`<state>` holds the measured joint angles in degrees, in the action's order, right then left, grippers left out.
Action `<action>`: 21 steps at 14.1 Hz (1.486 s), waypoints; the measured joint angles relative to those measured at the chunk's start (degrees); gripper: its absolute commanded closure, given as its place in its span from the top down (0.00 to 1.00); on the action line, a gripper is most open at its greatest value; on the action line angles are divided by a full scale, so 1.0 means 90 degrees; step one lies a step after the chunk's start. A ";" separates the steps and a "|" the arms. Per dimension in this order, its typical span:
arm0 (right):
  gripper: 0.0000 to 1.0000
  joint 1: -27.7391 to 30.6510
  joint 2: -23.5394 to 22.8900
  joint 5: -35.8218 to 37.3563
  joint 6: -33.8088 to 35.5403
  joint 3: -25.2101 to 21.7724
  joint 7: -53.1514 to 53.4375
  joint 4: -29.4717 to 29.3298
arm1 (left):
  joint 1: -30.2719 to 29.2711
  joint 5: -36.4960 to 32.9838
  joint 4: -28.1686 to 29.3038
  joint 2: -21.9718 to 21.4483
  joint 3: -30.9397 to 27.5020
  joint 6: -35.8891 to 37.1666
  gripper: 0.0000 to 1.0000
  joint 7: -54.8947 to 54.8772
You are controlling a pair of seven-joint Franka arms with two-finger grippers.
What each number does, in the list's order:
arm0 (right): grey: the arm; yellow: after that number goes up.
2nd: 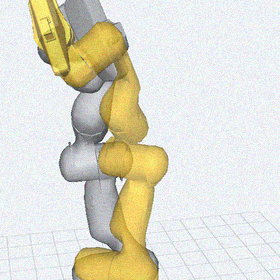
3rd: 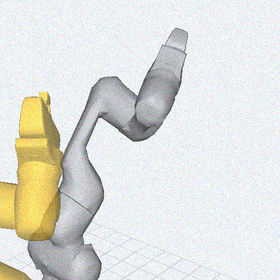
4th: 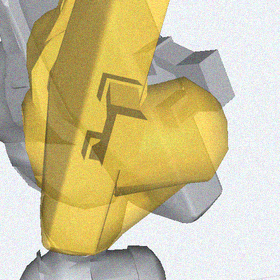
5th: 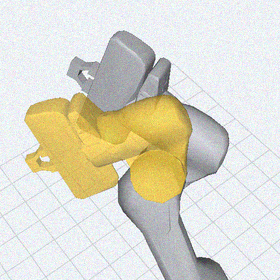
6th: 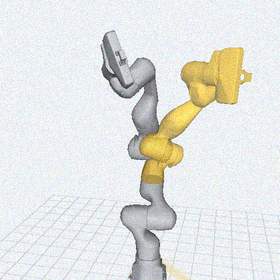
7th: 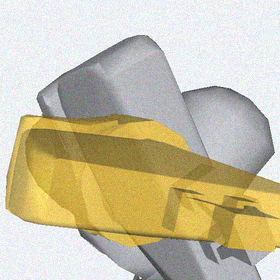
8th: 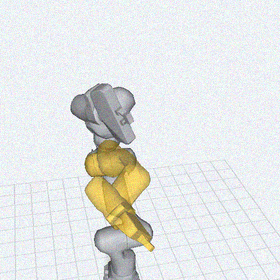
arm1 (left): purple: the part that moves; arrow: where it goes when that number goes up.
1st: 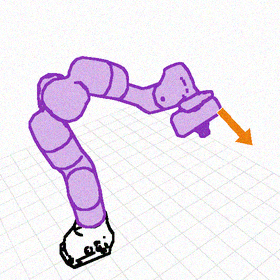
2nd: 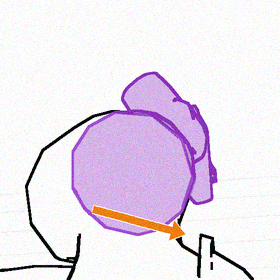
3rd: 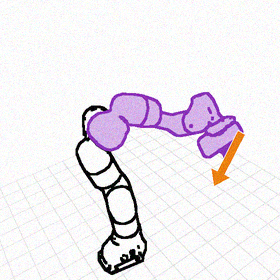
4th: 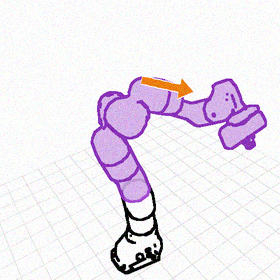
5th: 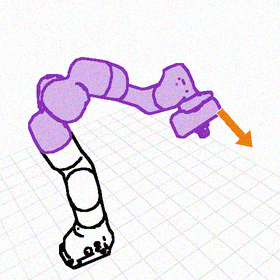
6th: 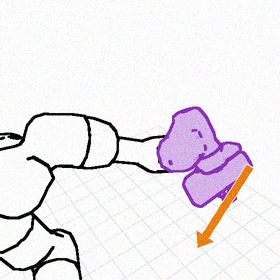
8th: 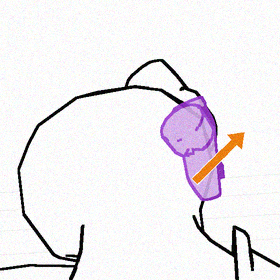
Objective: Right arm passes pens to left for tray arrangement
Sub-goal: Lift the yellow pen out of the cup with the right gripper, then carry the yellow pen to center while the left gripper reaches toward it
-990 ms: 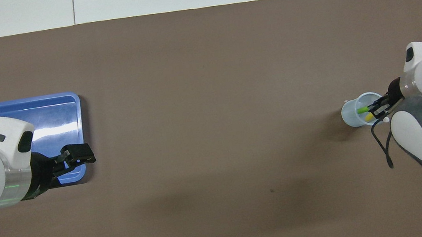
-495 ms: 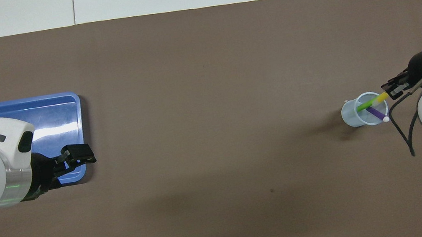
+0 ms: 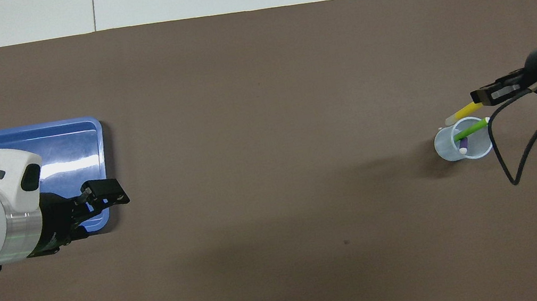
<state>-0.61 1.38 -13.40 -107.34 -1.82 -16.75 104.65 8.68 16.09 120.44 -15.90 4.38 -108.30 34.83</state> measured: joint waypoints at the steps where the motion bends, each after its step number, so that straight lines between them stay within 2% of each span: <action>1: 0.00 -0.0090 0.0000 -0.0279 0.0000 0.0020 0.0559 -0.0001 | 0.0000 0.0164 0.0001 0.0000 0.0000 -0.0102 1.00 0.0185; 4: 0.00 -0.0393 -0.0004 -0.1197 -0.0095 0.0063 0.2118 0.0003 | 0.0026 0.0654 0.0015 0.0000 0.0010 -0.0464 1.00 0.0826; 6: 0.00 -0.0676 -0.0010 -0.1562 -0.0350 0.0073 0.2963 0.0017 | 0.0235 0.0971 0.0160 0.0001 0.0010 -0.1045 1.00 0.1561; 9: 0.00 -0.1480 -0.0014 -0.1826 -0.1243 0.0088 0.4576 0.0232 | 0.0912 0.1485 0.0633 0.0008 0.0023 -0.2494 1.00 0.3091; 13: 0.00 -0.2528 -0.0013 -0.1968 -0.2428 0.0112 0.6422 0.0628 | 0.1425 0.2454 0.0957 0.0023 0.0029 -0.3806 1.00 0.4431; 18: 0.00 -0.2719 0.0002 -0.2993 -0.2560 0.0105 0.6741 0.0677 | 0.2064 0.3624 0.1210 0.0419 0.0021 -0.5423 0.97 0.5313; 21: 0.00 -0.2872 0.0001 -0.3268 -0.2935 0.0102 0.6854 0.0774 | 0.2618 0.3788 0.1218 0.0823 0.0026 -0.6467 0.96 0.6042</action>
<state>-26.46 1.39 -42.81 -133.76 -0.90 44.94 111.62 32.24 50.18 131.40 -8.50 4.61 -166.51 89.21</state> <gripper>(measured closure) 0.815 0.004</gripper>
